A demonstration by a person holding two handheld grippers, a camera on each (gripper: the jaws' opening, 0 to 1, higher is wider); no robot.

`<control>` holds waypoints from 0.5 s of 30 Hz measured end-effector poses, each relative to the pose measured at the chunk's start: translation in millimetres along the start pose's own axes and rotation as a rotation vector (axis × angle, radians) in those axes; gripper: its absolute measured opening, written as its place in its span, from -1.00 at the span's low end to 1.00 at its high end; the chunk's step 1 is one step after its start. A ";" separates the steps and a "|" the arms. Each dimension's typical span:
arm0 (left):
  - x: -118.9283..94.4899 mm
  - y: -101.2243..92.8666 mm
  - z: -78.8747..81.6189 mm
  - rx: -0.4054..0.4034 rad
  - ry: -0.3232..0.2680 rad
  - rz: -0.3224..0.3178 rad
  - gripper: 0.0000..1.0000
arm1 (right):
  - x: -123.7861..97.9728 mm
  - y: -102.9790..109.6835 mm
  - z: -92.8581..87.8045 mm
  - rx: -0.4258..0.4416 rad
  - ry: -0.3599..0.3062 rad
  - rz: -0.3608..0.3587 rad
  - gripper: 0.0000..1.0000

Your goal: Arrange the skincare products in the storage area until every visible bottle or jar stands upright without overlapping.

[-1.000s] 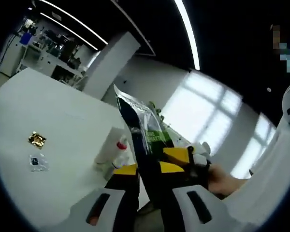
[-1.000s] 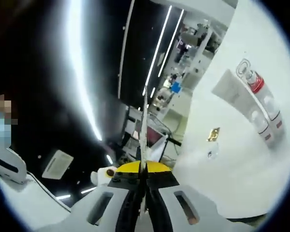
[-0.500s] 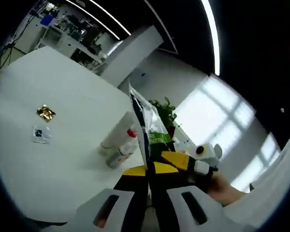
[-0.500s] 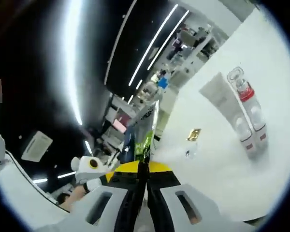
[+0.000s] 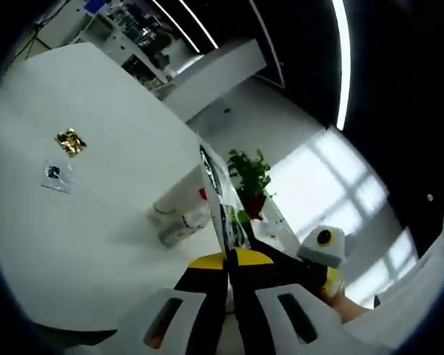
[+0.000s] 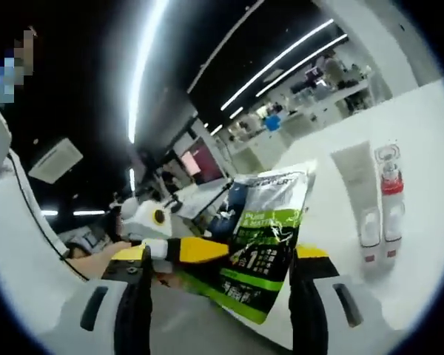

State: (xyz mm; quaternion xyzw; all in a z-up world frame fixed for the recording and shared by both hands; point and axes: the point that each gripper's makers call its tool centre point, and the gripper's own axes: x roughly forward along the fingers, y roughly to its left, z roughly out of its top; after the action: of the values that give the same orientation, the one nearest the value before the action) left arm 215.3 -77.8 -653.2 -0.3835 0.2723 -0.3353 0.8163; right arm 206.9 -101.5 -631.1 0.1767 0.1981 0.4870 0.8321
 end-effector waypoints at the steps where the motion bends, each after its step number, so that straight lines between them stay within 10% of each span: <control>1: 2.1 1.4 -1.0 -0.007 0.002 0.000 -1.00 | -1.1 -0.8 -2.4 -0.023 0.013 -0.004 0.65; 15: 13.8 27.6 -10.1 -0.052 0.027 0.052 -1.00 | -19.3 -34.2 -16.1 -0.144 0.108 -0.122 0.99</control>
State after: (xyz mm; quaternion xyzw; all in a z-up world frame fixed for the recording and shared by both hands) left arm 226.2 -79.6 -683.8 -0.3927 0.3018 -0.3121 0.8108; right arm 215.5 -132.7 -658.5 0.0776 0.2173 0.4571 0.8589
